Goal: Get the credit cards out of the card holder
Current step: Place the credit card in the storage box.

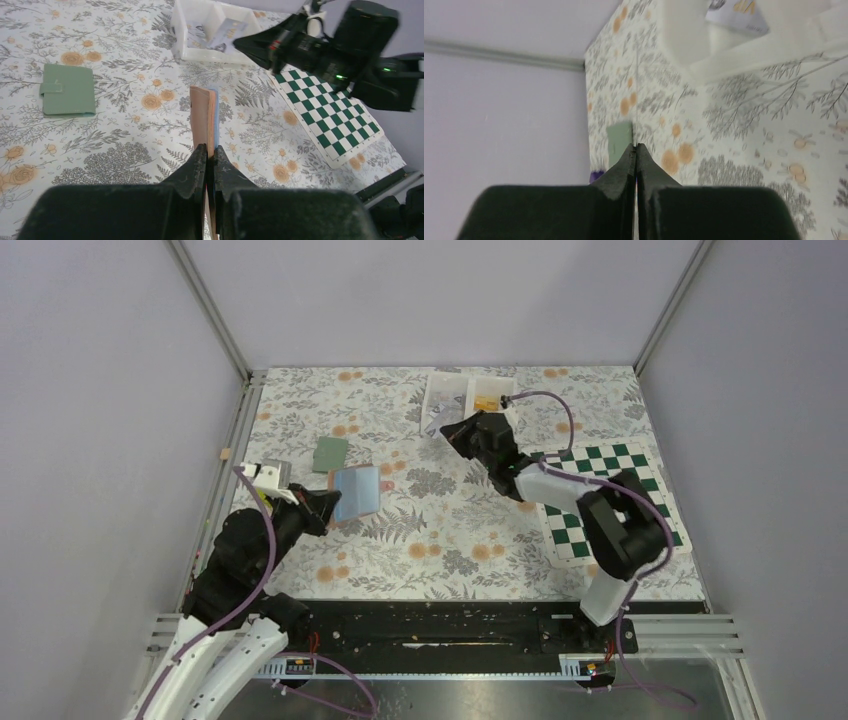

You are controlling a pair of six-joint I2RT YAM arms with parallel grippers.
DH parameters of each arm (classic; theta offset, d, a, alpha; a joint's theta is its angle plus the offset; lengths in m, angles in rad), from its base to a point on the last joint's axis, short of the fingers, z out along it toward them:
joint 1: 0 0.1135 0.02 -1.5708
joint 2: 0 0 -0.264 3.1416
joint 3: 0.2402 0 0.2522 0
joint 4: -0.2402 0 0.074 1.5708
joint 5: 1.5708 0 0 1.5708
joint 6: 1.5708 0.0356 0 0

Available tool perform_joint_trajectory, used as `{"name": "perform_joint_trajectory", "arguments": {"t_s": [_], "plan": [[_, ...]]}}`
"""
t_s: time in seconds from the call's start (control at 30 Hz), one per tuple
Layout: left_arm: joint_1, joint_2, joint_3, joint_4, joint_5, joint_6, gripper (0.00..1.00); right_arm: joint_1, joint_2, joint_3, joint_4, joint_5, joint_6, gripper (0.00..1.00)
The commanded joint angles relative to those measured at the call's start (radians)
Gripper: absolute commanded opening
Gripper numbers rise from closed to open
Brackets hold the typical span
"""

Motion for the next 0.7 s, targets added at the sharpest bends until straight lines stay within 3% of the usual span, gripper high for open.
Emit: {"name": "perform_joint_trajectory", "arguments": {"t_s": [0.0,0.37,0.67], "plan": [[-0.048,-0.027,-0.006,0.034,-0.043,0.009,0.00,0.022,0.124,0.130,0.127,0.288,0.108,0.00],[-0.123,-0.054,-0.006,0.034,-0.093,0.014,0.00,0.028,0.353,0.389,0.016,0.519,0.195,0.00],[-0.172,-0.059,0.014,0.006,-0.181,0.079,0.00,0.029,0.481,0.551,-0.071,0.573,0.263,0.00]]}}
